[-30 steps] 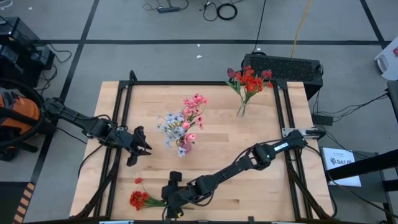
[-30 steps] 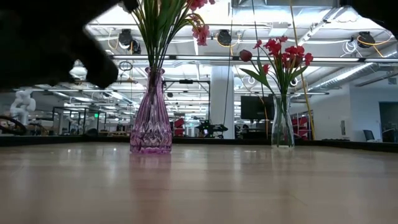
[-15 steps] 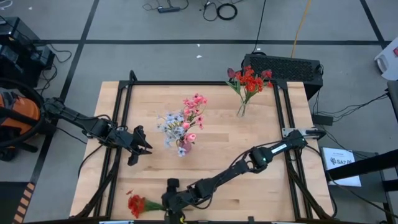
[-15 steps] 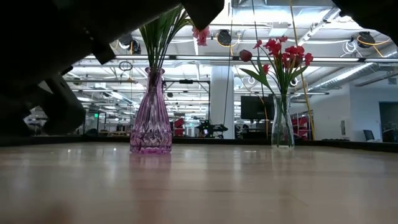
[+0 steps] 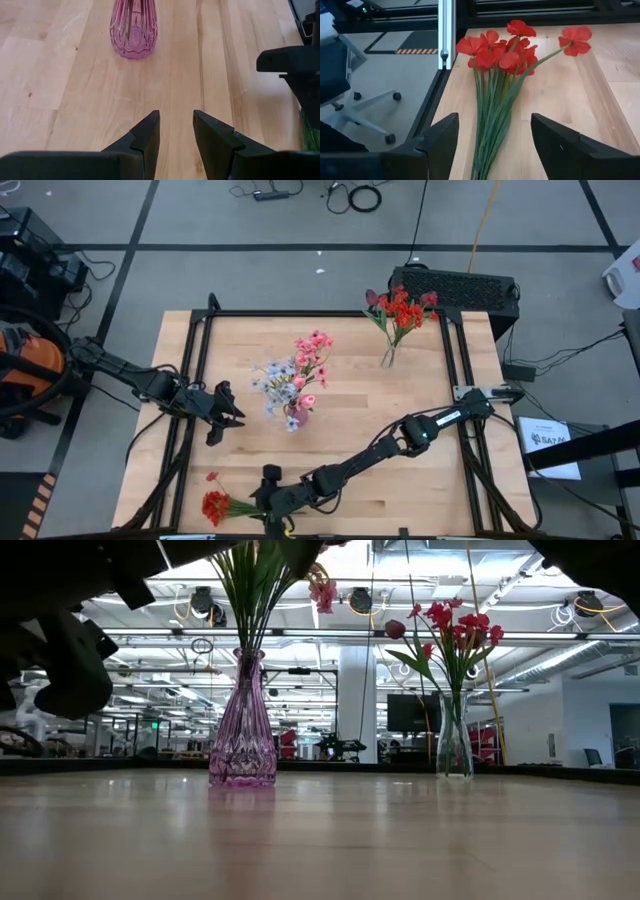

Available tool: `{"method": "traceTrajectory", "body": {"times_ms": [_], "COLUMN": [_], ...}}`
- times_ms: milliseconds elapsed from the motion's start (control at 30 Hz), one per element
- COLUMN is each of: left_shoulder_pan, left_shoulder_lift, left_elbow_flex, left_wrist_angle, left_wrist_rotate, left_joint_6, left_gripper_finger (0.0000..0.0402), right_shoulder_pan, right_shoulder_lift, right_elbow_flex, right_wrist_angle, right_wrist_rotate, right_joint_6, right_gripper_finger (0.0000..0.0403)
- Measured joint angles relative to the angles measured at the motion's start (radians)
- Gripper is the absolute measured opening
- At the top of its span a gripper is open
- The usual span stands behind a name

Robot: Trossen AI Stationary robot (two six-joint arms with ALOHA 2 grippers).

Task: Sort flowers into vase by color
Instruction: Put the red flowers into the transparent vase

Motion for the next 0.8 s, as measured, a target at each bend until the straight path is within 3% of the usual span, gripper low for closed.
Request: {"method": "traceTrajectory", "body": {"times_ms": [300, 467, 600, 767, 800], "left_shoulder_pan": [0.0, 0.0, 0.0, 0.0, 0.0], "left_shoulder_lift": [0.0, 0.0, 0.0, 0.0, 0.0], "left_elbow_flex": [0.0, 0.0, 0.0, 0.0, 0.0], "left_wrist_angle": [0.0, -0.001, -0.001, 0.0, 0.0], "left_wrist_rotate": [0.0, -0.001, -0.001, -0.001, -0.001], "left_joint_6": [0.001, 0.001, 0.001, 0.001, 0.001], "left_gripper_finger": [0.0125, 0.0125, 0.0125, 0.0125, 0.0125], "right_shoulder_pan": [0.0, 0.001, 0.0, -0.004, -0.005], "right_shoulder_lift": [0.041, 0.05, 0.039, 0.018, 0.008], "right_elbow_flex": [0.001, 0.004, 0.006, 0.006, 0.006], "right_wrist_angle": [-0.002, -0.103, -0.189, -0.302, -0.337], "right_wrist_rotate": [-0.058, -0.01, 0.021, -0.006, -0.018], "right_joint_6": [0.0, -0.008, 0.006, 0.096, 0.125], "right_gripper_finger": [0.0239, 0.0229, 0.0169, 0.0029, 0.0017]}}
